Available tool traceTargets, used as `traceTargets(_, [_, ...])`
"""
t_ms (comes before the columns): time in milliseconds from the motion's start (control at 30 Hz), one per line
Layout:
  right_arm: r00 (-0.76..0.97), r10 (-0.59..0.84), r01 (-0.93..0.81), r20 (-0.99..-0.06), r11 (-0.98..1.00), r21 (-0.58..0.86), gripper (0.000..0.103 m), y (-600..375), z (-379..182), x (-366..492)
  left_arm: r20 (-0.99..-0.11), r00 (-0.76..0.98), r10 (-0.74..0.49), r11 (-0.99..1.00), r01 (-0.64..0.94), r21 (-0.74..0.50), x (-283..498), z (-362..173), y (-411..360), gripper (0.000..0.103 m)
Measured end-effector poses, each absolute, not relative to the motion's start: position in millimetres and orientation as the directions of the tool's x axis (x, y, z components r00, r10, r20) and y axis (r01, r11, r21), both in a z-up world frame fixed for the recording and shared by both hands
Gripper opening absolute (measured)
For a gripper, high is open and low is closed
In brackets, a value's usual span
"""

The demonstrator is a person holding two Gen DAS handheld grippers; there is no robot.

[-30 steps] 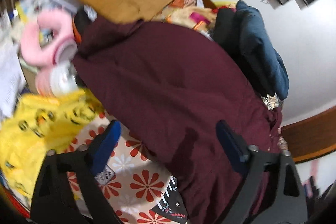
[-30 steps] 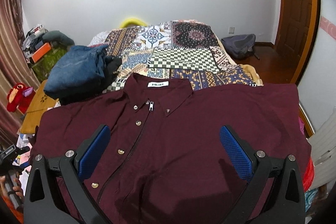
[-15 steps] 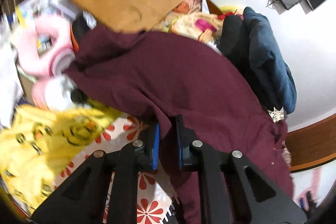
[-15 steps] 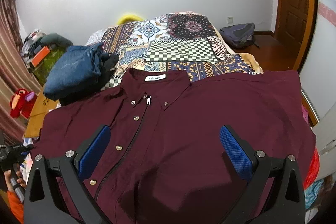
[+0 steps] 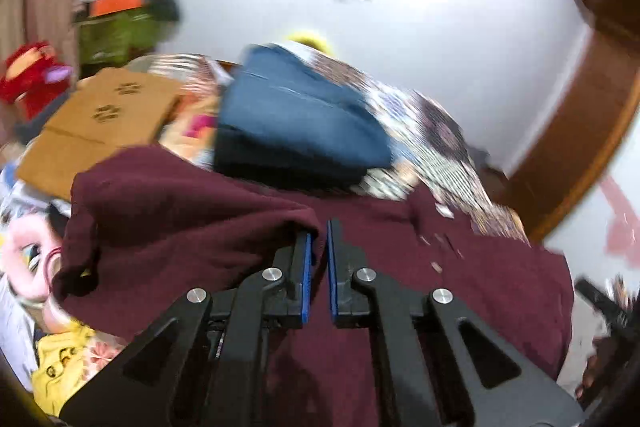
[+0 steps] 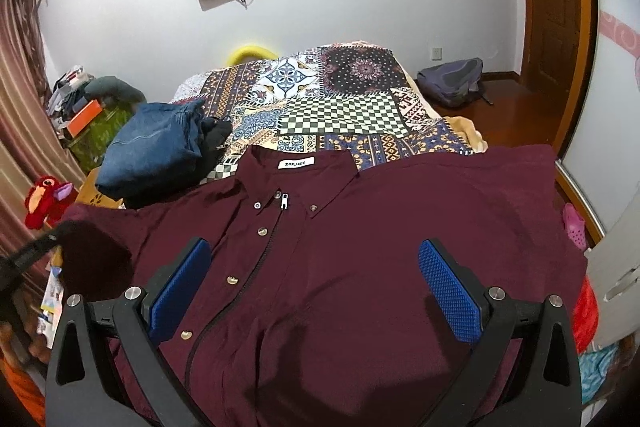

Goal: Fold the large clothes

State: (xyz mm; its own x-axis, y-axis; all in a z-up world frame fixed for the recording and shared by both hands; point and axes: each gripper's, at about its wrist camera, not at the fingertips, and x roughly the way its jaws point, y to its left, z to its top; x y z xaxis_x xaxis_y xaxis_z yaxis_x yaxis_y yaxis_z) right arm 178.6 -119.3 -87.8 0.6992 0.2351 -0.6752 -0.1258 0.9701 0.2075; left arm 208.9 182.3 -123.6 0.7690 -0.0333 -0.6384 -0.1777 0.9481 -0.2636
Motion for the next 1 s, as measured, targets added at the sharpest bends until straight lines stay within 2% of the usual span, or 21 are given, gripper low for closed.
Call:
traceTargets(100, [0.705,0.242,-0.127,-0.667,0.968,0.217,0.103,-121.8,-86.4,176.8,-0.683,0.728,-0.061,0.974,-0.105,-0.199,224.6,-139.2,145.3,0.006])
traceTargets(267, [0.715,0.224,-0.118,-0.662,0.972,0.201,0.103,-124.5,-86.2,173.5,-0.779,0.617,-0.114,0.974,-0.084,-0.210,237.8,-175.6,125.1,0.008])
traceTargets(367, [0.712,0.221,-0.113,-0.666,0.973,0.203,0.103,-124.8,-88.5,175.8,-0.797,0.587,-0.146,0.967,-0.086,-0.241,226.3,-183.2,130.2,0.023])
traceTargets(433, [0.709,0.229,-0.113,-0.667,0.971,0.212,0.103,-123.3,-89.2,177.0,-0.781,0.611,-0.131,0.964,-0.103,-0.243,211.8,-174.7,137.6,0.045])
traceTargets(500, [0.708,0.236,-0.118,-0.666,0.969,0.217,0.103,-121.3,-88.8,173.9,-0.752,0.652,-0.101,0.959,-0.137,-0.248,194.2,-161.6,150.4,0.060])
traceTargets(633, [0.707,0.244,-0.145,-0.664,0.969,0.201,0.103,-111.2,-87.3,172.4,-0.691,0.723,0.002,0.931,-0.254,-0.263,172.6,-135.8,195.7,0.072])
traceTargets(767, [0.708,0.244,-0.166,-0.663,0.970,0.180,0.103,-105.8,-87.0,170.2,-0.700,0.699,0.146,0.876,-0.421,-0.238,170.1,-137.0,251.5,0.075])
traceTargets(900, [0.708,0.235,-0.171,-0.666,0.972,0.161,0.103,-103.1,-88.2,169.8,-0.750,0.628,0.208,0.810,-0.540,-0.228,171.5,-163.5,298.0,0.075])
traceTargets(1000, [0.710,0.229,-0.166,-0.666,0.973,0.157,0.103,-104.1,-88.4,169.5,-0.804,0.560,0.198,0.768,-0.598,-0.228,177.0,-200.0,320.6,0.073])
